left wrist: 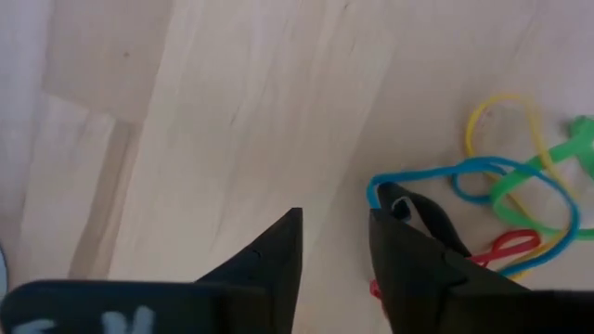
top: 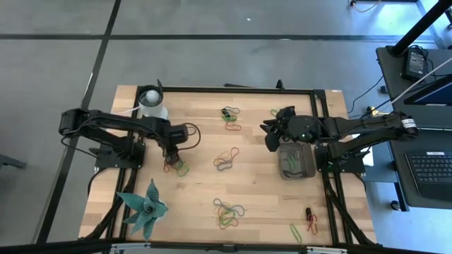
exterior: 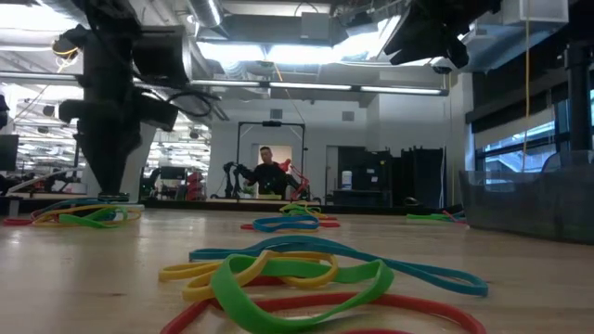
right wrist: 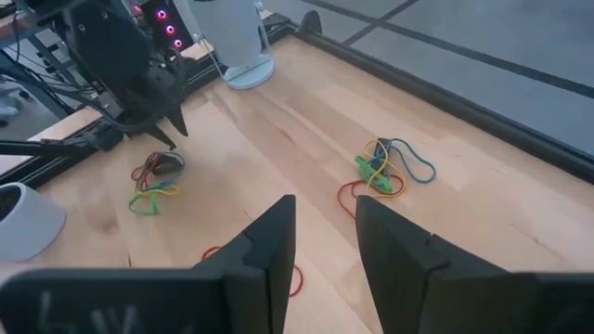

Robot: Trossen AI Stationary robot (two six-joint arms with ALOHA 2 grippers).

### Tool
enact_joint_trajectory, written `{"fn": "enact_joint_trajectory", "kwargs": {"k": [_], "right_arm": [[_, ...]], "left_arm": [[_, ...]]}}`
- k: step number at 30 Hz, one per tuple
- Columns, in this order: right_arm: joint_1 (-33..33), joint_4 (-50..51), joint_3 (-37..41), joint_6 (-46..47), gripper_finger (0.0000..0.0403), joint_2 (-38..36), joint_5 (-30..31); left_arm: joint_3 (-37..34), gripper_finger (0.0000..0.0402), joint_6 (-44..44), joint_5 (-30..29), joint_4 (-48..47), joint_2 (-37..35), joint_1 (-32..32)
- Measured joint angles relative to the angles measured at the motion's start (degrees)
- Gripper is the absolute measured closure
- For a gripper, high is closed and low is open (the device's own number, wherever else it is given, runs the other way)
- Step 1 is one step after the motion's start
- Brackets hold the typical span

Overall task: Pick and place rubber bands into bin
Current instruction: Put the black rubber band into the black bin

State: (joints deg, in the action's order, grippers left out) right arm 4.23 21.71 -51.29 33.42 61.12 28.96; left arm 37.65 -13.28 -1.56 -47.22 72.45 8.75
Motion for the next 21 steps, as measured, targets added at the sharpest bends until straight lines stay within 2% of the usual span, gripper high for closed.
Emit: {"fn": "enact_joint_trajectory", "kwargs": {"k": [8, 17, 21], "right_arm": [[0.00, -0.02, 0.00, 1.04, 0.0283, 0.00, 0.03], [0.00, -0.02, 0.00, 1.04, 0.0283, 0.00, 0.03], [0.00, -0.02, 0.00, 0.95, 0.0283, 0.00, 0.01]], "left_arm": [[-0.02, 0.0232, -0.30, -0.01, 0.16, 6.87, -0.02], [-0.04, 0.0248, -0.98, 2.52, -0.04, 10.46, 0.02], [-0.04, 0.0257, -1.04, -1.47, -0.83, 10.44, -0.02]]}}
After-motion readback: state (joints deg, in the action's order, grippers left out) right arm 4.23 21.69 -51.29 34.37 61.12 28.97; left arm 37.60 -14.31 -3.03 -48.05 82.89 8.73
